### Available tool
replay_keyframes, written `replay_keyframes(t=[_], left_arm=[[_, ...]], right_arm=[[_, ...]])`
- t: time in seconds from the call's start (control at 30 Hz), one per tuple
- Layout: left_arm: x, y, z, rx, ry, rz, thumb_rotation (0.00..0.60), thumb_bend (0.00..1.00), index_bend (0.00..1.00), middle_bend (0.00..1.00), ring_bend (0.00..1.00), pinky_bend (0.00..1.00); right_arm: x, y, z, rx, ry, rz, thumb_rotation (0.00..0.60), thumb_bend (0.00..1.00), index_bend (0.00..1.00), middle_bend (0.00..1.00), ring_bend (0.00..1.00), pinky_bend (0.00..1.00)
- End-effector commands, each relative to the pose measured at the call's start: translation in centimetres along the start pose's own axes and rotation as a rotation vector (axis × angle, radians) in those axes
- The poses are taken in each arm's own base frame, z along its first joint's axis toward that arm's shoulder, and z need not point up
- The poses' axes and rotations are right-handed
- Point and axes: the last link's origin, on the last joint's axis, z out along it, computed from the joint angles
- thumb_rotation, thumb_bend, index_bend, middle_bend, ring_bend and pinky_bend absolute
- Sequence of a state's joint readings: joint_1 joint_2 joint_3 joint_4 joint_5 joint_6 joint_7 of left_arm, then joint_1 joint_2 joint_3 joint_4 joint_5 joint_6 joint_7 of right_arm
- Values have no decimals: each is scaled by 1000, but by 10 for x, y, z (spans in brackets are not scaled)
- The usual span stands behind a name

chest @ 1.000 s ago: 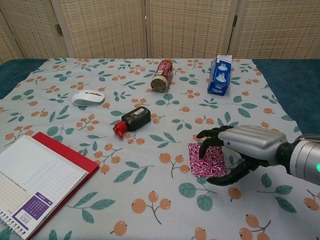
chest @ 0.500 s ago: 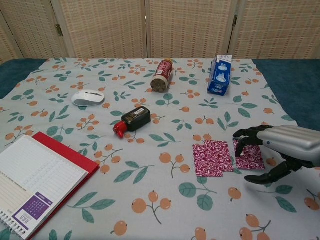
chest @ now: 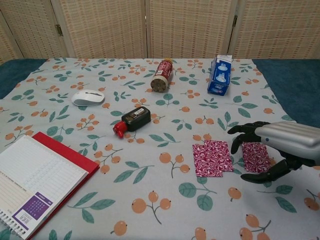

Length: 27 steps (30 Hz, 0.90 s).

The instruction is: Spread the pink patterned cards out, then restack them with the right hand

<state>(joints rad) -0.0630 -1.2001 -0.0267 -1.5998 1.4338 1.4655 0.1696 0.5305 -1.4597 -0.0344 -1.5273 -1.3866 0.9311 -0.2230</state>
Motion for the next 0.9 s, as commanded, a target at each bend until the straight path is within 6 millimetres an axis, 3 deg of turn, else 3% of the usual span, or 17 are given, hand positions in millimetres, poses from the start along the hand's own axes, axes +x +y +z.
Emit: replay_keyframes(t=[0.03,0.5,0.9], left_arm=[[0,0,0,2,-3,0,600,88,90,0,58,0],[-2,-2,0,6,-11,0,600,88,90,0,58,0],[-2,-2,0,6,-11,-1,600,88,90,0,58,0]], right_arm=[[0,-9,6,33,-3,5,287,302,292,94,0,0],[-2,-20,32,45,-15,-7,287,301,292,94,0,0],[-5,-5,24,-5,-26,-15,286,301,300,96,0,0]])
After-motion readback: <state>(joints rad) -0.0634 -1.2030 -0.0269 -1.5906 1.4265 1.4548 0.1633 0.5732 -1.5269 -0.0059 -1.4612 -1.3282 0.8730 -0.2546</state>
